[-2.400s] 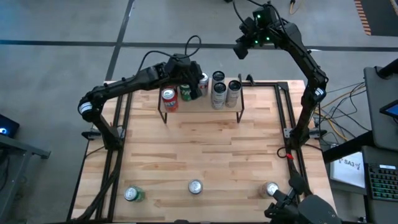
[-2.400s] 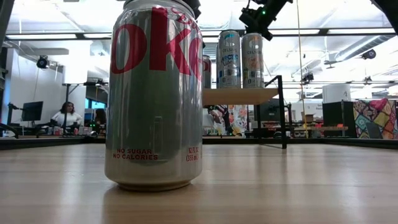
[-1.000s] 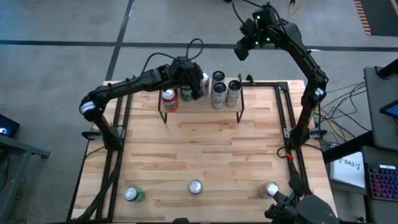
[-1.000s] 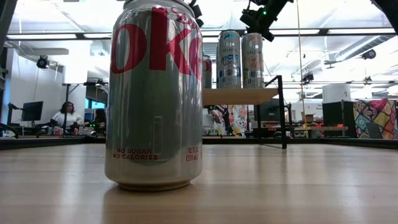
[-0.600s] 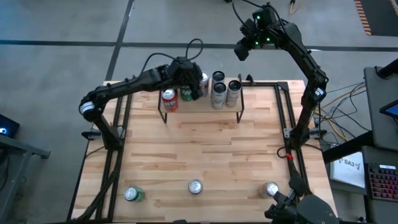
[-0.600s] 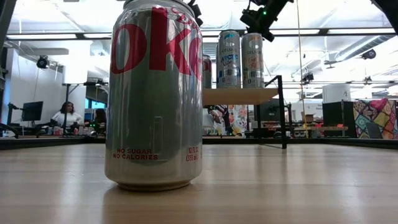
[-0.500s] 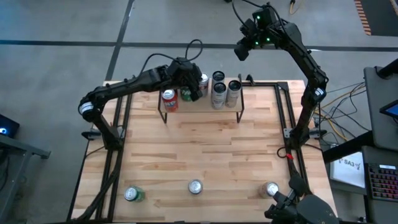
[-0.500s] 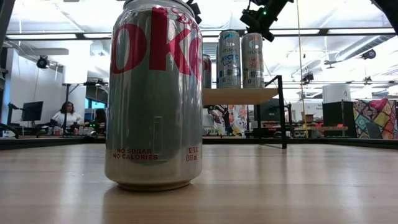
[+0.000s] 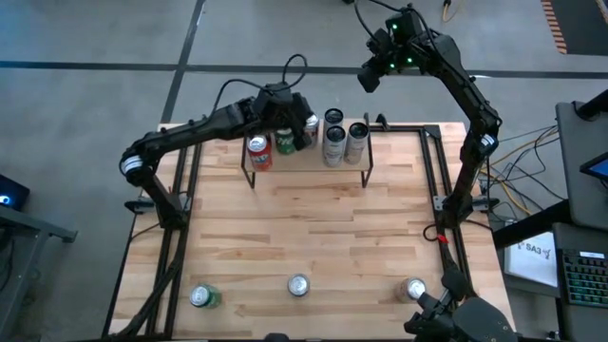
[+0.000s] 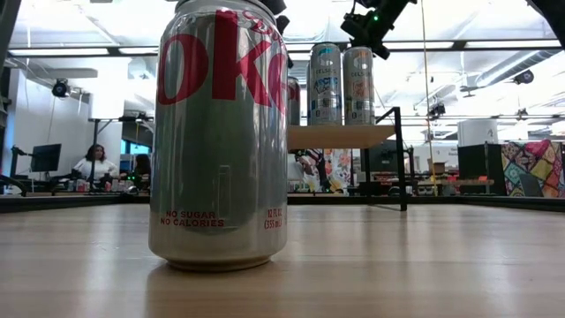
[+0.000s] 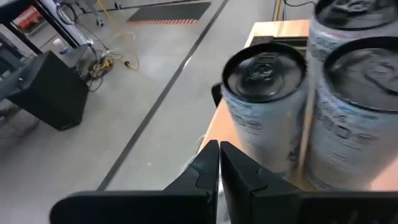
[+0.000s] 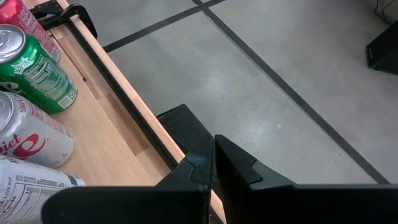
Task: Place canned beverage on shelf
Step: Adjust the soda cans on the shelf
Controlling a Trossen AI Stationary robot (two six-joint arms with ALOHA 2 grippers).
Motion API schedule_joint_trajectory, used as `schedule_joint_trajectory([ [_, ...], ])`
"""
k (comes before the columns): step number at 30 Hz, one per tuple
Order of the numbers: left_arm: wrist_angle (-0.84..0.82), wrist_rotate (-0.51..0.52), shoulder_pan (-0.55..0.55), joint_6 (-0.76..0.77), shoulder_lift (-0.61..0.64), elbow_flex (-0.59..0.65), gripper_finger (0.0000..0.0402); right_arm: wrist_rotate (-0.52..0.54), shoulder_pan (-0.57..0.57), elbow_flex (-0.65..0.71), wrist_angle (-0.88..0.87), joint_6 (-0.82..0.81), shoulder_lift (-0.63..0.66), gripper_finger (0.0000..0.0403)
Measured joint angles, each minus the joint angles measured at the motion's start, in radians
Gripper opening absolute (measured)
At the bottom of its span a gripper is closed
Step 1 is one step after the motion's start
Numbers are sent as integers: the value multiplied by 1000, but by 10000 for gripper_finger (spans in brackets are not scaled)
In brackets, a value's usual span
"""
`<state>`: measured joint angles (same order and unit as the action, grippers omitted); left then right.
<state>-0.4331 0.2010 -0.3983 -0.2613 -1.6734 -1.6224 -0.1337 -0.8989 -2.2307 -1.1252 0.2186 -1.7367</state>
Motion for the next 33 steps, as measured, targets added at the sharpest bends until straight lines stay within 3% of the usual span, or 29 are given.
schedule_joint_trajectory([
  [6,-25,35,-8,0,-24,0,0,0,0,0,-1,-1,0,9],
  [33,-169,17,64,82,-15,-61,0,0,0,0,-1,-1,0,9],
])
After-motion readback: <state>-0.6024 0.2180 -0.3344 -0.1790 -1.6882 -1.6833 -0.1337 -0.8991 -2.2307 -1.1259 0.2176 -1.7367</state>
